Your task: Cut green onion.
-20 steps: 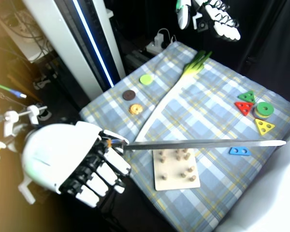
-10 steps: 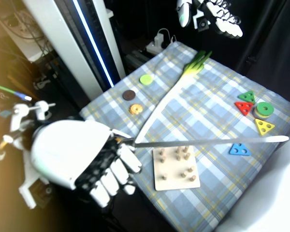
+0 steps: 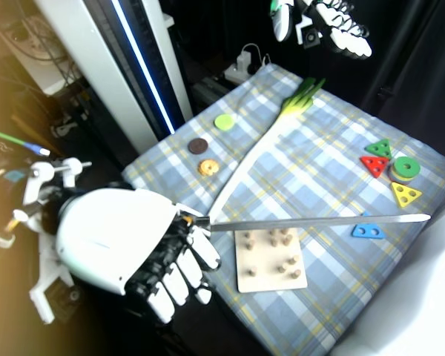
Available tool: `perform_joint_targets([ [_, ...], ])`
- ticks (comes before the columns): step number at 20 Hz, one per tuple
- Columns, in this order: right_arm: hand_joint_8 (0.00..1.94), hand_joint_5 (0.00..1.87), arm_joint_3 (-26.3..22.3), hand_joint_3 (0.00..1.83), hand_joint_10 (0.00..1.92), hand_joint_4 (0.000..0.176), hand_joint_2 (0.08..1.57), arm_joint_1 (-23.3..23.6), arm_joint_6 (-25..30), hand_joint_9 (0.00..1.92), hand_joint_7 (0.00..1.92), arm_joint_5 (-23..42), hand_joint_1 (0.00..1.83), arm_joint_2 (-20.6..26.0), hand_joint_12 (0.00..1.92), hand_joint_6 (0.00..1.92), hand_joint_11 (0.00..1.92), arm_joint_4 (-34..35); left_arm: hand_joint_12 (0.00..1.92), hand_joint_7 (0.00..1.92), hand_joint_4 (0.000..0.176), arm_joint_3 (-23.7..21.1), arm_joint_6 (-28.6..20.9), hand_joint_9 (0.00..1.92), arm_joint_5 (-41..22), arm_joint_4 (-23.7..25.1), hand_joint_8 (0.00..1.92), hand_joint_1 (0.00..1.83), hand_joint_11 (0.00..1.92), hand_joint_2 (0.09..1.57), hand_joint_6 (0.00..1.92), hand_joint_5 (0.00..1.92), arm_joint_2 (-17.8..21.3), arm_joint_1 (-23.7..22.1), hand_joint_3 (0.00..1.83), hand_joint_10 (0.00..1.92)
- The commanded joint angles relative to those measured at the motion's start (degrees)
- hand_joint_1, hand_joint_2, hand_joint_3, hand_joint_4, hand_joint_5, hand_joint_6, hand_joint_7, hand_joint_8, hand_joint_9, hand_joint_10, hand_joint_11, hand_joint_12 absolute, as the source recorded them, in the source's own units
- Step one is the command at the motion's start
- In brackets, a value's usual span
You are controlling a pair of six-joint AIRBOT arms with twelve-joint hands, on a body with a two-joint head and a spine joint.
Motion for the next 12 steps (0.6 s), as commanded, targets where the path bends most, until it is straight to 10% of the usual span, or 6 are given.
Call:
perform_joint_targets([
  [1,1.94,1.03,0.6,0.0,1.92,0.176,1.54,1.4,-0.1,1.37,1.27,7.4,0.12,1.0,1.92,1.92,1.4,1.6,0.0,0.0,0.0,-0.2,-0.3,0.0,-6.7,1.1,0.0,0.0,0.0,1.36,0.0,0.0,0.5,-0.4,0.0,0.0],
  [12,1.94,1.1,0.3,0.0,1.92,0.174,1.54,2.2,-0.1,1.42,1.34,5.1,0.15,1.2,1.92,1.92,1.44,-0.2,0.0,0.0,0.0,-0.2,-0.3,0.0,-6.4,1.2,0.0,0.0,0.0,1.37,0.0,0.0,0.4,-0.4,0.0,0.0],
])
